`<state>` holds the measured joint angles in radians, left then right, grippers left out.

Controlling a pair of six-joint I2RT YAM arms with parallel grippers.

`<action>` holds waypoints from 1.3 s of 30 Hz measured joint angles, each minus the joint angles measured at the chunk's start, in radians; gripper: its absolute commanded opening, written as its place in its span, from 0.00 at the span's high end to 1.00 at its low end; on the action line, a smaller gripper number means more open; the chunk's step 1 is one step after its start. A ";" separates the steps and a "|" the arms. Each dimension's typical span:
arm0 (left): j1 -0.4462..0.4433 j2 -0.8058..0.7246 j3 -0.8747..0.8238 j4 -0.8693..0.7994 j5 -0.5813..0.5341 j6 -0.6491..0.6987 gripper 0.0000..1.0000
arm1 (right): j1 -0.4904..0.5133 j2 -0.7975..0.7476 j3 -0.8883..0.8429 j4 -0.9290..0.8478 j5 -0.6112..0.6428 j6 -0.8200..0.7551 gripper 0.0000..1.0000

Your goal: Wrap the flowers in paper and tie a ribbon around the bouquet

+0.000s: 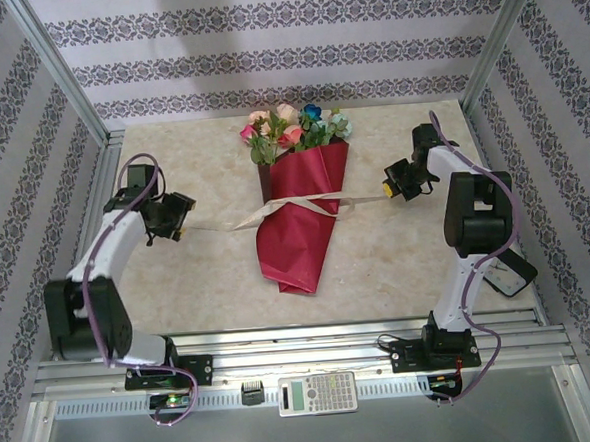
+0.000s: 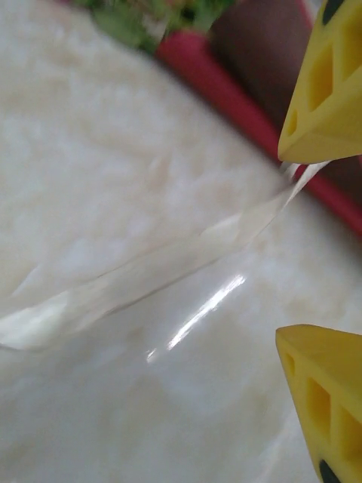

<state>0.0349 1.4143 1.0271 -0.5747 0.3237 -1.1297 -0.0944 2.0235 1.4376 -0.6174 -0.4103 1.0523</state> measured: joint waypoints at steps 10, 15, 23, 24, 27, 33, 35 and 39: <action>-0.282 0.240 -0.032 0.297 0.012 -0.542 0.38 | -0.002 0.001 0.000 0.001 -0.006 -0.009 1.00; -0.336 0.384 0.035 0.382 0.014 -0.674 0.40 | -0.002 0.001 0.000 0.001 -0.013 -0.010 1.00; -0.336 0.451 0.052 0.487 0.011 -0.758 0.96 | -0.002 0.001 -0.003 0.010 -0.025 -0.010 1.00; -0.336 0.454 0.052 0.494 0.008 -0.764 1.00 | -0.002 0.001 -0.003 0.009 -0.025 -0.010 1.00; -0.330 0.455 0.052 0.505 0.004 -0.756 1.00 | -0.010 0.001 -0.008 0.008 -0.025 -0.014 1.00; -0.256 0.404 -0.008 0.537 0.005 -0.731 1.00 | -0.066 0.002 -0.008 0.000 -0.025 -0.053 1.00; -0.213 0.375 -0.032 0.539 0.005 -0.711 1.00 | -0.087 0.008 -0.003 -0.008 -0.025 -0.067 1.00; -0.142 0.316 -0.081 0.539 0.009 -0.680 1.00 | -0.111 0.028 0.014 -0.023 -0.025 -0.092 1.00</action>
<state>-0.1074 1.7302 0.9459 -0.0360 0.3325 -1.8095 -0.2054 2.0518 1.4521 -0.6407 -0.4355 0.9607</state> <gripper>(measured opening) 0.048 0.056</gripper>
